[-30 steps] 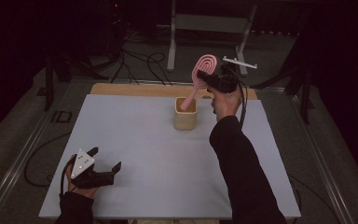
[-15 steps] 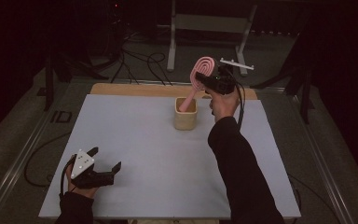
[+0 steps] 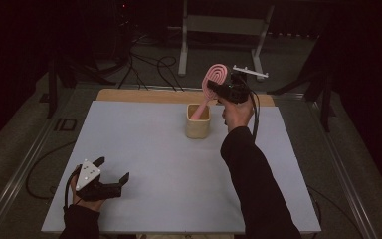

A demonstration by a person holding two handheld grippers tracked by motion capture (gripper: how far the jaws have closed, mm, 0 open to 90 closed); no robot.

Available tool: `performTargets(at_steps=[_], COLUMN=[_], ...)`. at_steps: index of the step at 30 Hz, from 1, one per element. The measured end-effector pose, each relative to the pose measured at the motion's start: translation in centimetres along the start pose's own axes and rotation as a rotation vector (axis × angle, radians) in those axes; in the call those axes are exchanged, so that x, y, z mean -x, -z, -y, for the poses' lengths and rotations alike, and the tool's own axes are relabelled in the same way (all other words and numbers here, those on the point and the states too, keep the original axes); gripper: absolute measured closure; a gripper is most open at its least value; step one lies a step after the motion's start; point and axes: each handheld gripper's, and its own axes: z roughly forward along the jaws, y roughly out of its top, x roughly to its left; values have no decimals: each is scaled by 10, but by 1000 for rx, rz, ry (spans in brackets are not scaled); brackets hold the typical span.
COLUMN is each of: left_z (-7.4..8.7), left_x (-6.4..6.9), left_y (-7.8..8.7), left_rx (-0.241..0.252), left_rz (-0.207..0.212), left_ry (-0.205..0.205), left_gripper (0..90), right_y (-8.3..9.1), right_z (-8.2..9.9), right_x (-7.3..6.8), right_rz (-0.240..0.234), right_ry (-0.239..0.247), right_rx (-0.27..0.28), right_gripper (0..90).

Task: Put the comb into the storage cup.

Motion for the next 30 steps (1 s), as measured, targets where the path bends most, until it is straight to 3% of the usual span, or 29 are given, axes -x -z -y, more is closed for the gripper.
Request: performTargets(at_steps=[30], left_z=[0], left_x=[0], left_y=[0], left_rx=[-1], left_rz=[1], left_ry=[-1], left_gripper=[2], right_y=[-12], right_z=[17], right_x=[1], right_rz=[3], right_ry=[-24], right_rx=[-22], right_gripper=[636])
